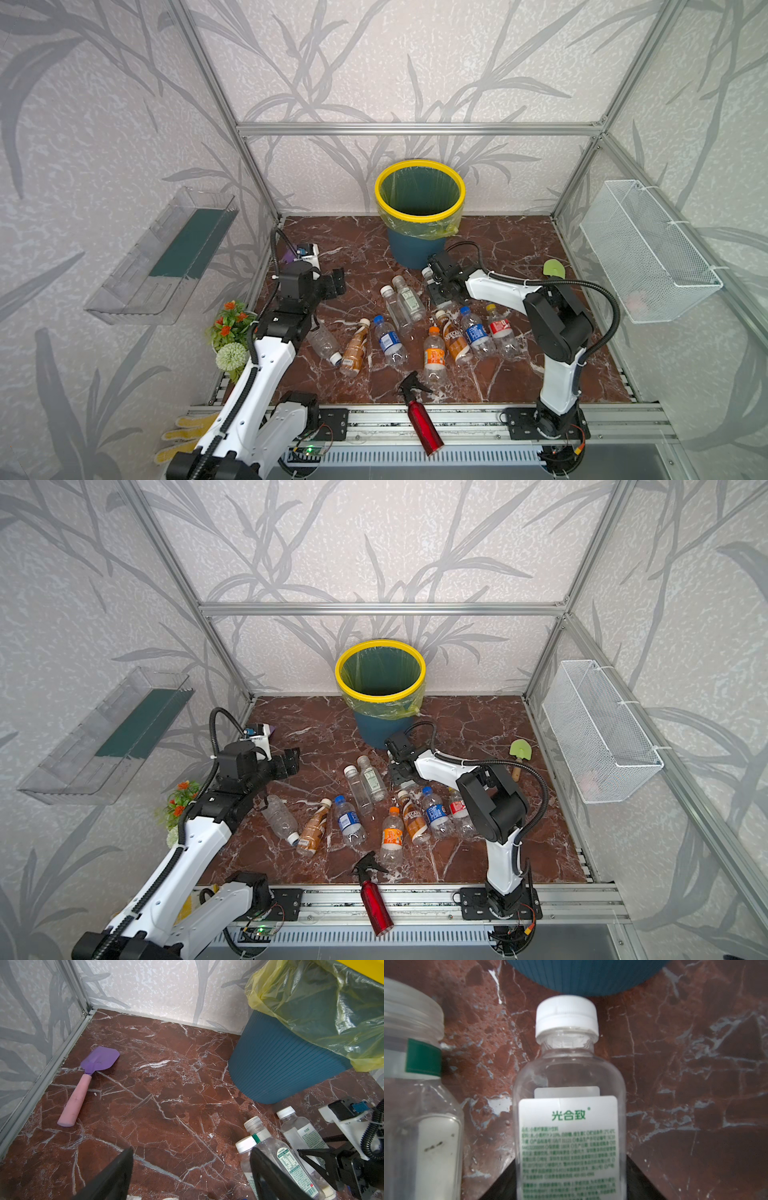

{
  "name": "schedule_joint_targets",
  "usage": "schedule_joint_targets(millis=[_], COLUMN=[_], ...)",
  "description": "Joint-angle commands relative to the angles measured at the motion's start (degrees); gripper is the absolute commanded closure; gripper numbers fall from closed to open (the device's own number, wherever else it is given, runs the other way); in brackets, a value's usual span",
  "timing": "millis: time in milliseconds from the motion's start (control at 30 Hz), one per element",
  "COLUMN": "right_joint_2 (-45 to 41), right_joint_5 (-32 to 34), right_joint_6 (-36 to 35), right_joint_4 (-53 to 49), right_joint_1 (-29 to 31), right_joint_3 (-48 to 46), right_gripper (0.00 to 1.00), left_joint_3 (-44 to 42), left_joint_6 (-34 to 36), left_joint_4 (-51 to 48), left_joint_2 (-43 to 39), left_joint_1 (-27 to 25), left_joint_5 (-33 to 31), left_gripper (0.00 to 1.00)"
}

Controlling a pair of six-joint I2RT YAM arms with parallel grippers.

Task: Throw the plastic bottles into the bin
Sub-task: 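Grasp the white-capped water bottle with the right gripper and lift it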

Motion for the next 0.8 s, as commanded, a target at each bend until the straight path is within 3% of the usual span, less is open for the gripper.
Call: schedule_joint_targets(millis=[0, 133, 433, 767], right_joint_2=[-5.63, -11.54, -35.0, -72.09], right_joint_5=[1.74, 2.79, 9.05, 12.8], right_joint_6=[0.29, 0.79, -0.63, -8.72], right_joint_4=[1.71, 5.02, 18.91, 17.9], right_joint_1=[-0.62, -1.62, -3.58, -2.87], right_joint_3=[-2.05, -6.29, -22.89, -37.73], right_gripper=[0.37, 0.37, 0.37, 0.38], left_joint_3=[0.99, 1.95, 1.1, -0.44], left_joint_6=[-0.53, -0.05, 0.29, 1.27], left_joint_4=[-0.94, -2.04, -0.64, 1.96], left_joint_2=[1.16, 2.51, 2.64, 2.19], left_joint_1=[0.3, 0.28, 0.27, 0.21], left_joint_5=[1.07, 2.21, 4.25, 6.74], left_gripper=[0.14, 0.14, 0.15, 0.15])
